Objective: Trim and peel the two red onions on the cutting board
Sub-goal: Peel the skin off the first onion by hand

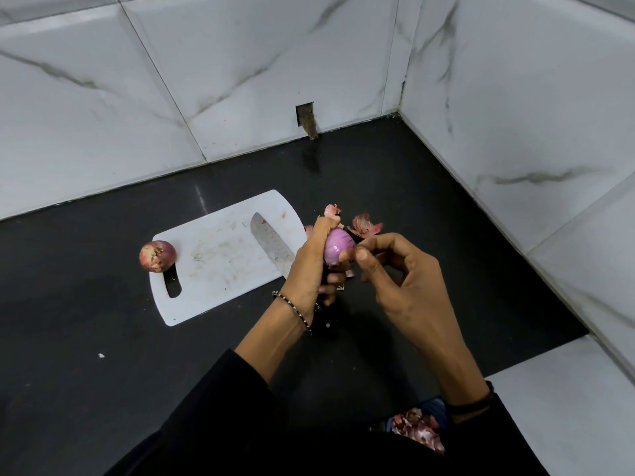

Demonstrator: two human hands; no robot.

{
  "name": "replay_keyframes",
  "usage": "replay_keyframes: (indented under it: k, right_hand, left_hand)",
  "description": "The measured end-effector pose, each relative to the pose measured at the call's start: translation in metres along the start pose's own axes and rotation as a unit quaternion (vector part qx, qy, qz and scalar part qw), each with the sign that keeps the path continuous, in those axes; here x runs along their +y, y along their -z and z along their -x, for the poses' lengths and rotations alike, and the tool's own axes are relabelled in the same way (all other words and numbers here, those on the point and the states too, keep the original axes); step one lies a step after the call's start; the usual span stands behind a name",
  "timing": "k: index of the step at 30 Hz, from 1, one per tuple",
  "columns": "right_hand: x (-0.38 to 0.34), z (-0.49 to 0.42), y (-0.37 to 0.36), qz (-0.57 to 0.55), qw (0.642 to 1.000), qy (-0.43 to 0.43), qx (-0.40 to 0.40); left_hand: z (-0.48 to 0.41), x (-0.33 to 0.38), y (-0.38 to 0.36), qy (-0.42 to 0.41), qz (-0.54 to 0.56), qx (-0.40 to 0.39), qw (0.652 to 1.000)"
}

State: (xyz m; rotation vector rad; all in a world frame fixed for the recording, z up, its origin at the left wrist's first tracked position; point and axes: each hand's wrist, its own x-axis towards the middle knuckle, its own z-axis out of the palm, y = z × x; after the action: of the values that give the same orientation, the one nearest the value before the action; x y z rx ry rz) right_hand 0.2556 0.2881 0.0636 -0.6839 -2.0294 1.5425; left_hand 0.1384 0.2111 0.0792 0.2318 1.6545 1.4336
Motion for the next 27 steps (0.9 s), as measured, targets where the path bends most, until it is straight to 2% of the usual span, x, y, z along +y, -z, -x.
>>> replay_keyframes:
  k: [7, 14, 21, 27]
  right_hand:
    - [0.007, -0.001, 0.001, -0.001, 0.999, -0.009, -0.031]
    - [0.016, -0.008, 0.001, 0.013, 0.998, -0.052, 0.032]
    - [0.012, -0.015, -0.005, 0.029, 0.999, 0.001, 0.018]
    - [0.014, -0.022, -0.010, 0.067, 0.998, -0.004, 0.006]
  left_hand:
    - [-0.004, 0.002, 0.002, -0.002, 0.027, 0.005, 1.000]
    - [-0.010, 0.002, 0.006, 0.017, 0.032, 0.009, 0.999]
    - [-0.014, 0.000, 0.005, 0.002, -0.008, 0.028, 1.000]
    - [-0.014, 0.001, 0.006, 0.019, 0.010, 0.024, 0.999]
